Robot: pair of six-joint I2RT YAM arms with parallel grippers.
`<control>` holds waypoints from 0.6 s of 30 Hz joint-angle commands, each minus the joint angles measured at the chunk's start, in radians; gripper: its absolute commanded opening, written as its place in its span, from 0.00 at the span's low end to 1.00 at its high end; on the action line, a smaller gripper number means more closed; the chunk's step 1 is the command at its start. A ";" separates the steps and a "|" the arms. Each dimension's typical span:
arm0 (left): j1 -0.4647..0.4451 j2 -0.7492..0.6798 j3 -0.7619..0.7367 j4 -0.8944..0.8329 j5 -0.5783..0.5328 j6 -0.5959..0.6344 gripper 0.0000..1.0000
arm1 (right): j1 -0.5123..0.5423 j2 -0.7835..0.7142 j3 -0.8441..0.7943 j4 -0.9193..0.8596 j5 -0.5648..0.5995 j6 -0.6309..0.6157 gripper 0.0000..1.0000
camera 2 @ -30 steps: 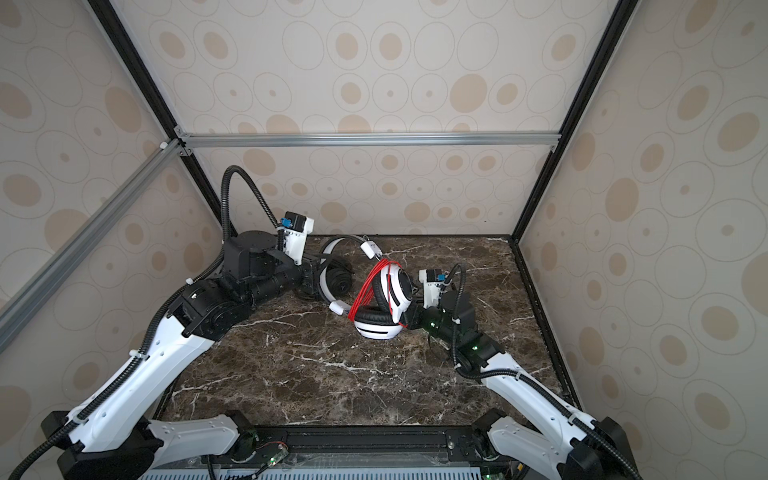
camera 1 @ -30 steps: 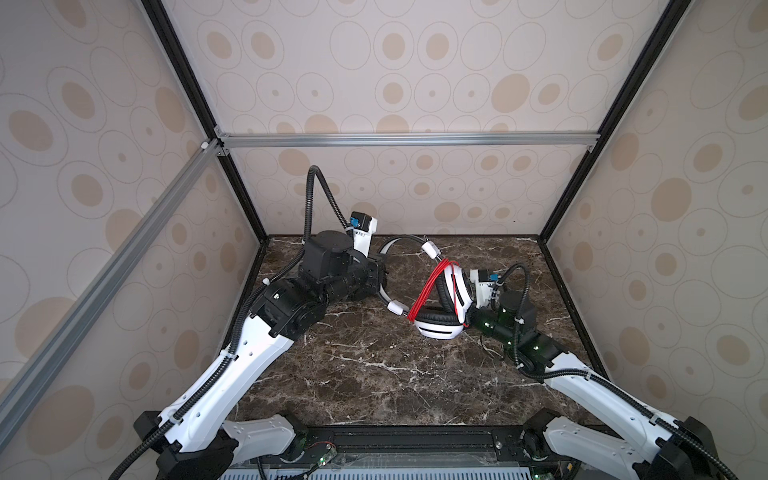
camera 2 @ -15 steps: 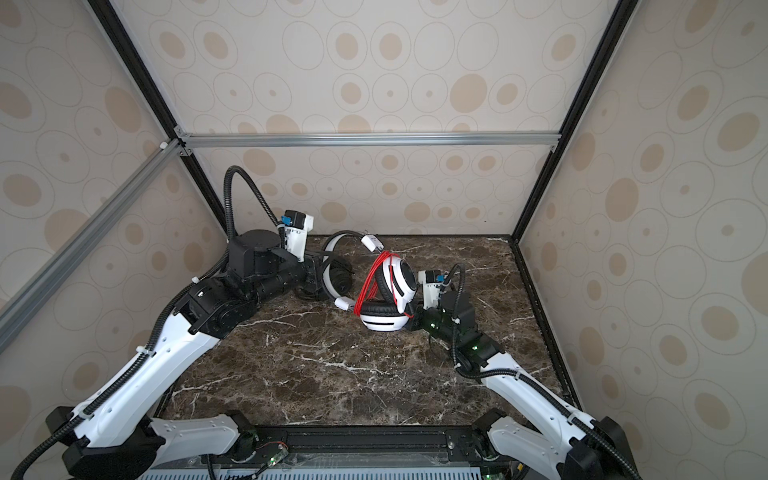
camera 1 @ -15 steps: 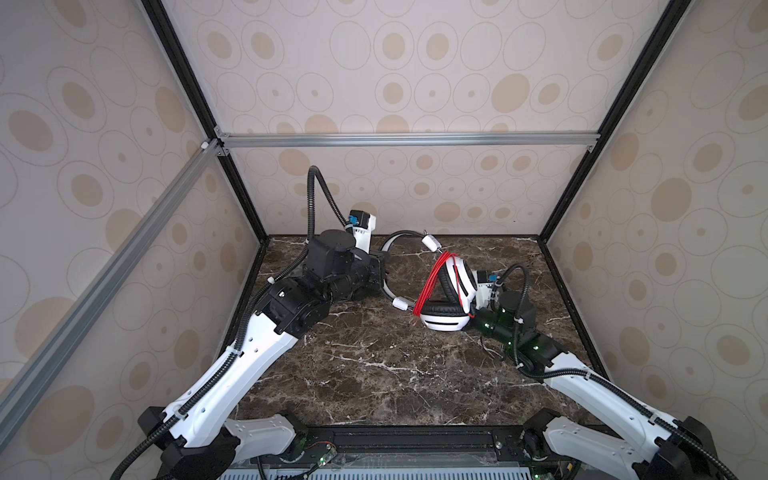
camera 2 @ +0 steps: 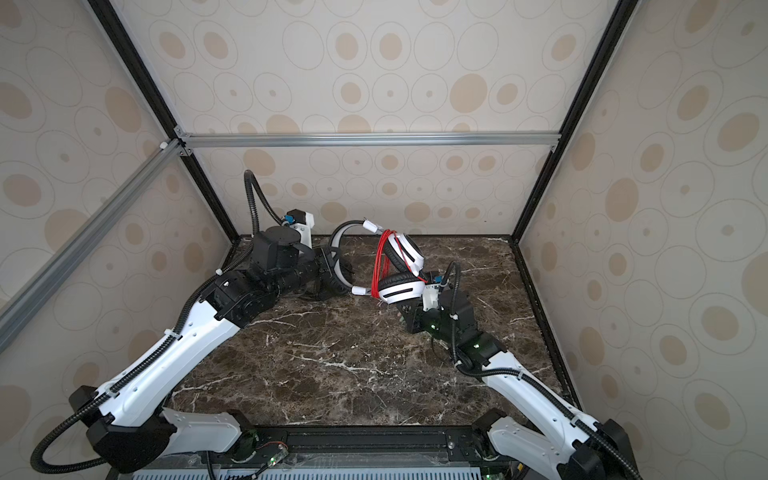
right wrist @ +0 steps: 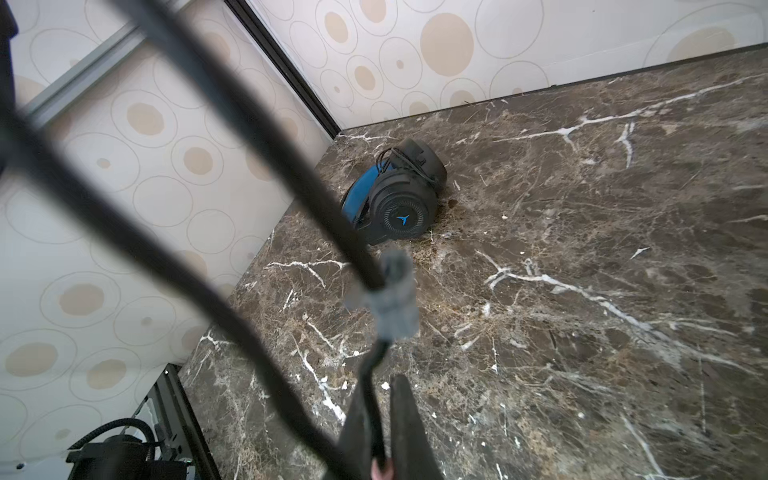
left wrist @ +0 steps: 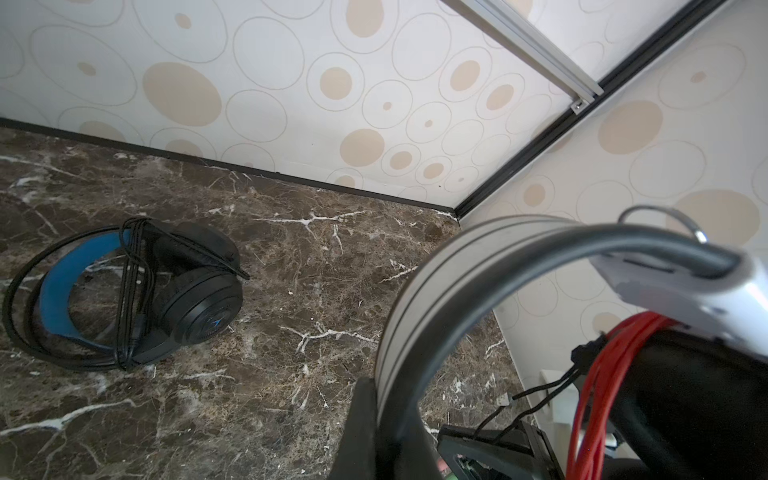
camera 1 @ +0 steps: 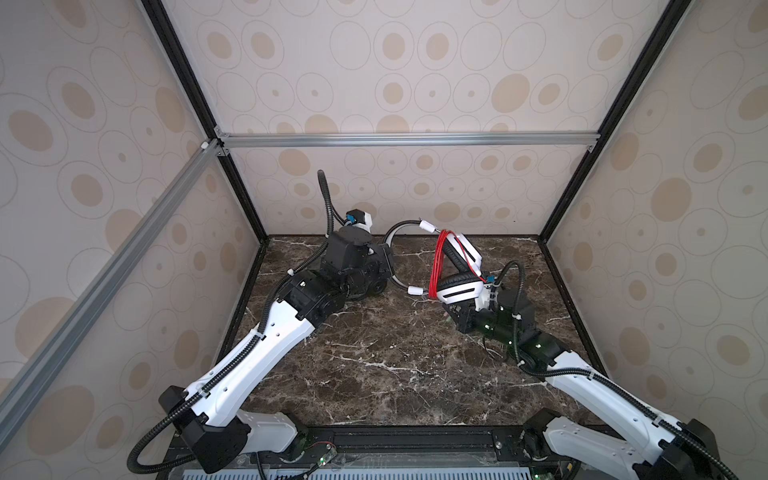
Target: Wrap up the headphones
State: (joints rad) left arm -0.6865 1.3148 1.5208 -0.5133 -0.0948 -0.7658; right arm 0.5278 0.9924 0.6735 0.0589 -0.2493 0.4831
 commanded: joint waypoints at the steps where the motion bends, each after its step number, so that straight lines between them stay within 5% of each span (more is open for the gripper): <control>1: 0.007 -0.024 0.047 0.190 -0.116 -0.197 0.00 | -0.003 -0.029 0.014 -0.076 0.023 -0.033 0.04; 12: 0.008 0.079 0.121 0.184 -0.296 -0.326 0.00 | 0.018 -0.082 0.027 -0.121 0.055 -0.076 0.04; 18: 0.009 0.132 0.148 0.184 -0.346 -0.345 0.00 | 0.118 -0.064 0.104 -0.221 0.157 -0.185 0.03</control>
State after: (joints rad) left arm -0.6876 1.4605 1.5612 -0.5106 -0.3187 -0.9833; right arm 0.5976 0.9222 0.7403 -0.0460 -0.1413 0.3729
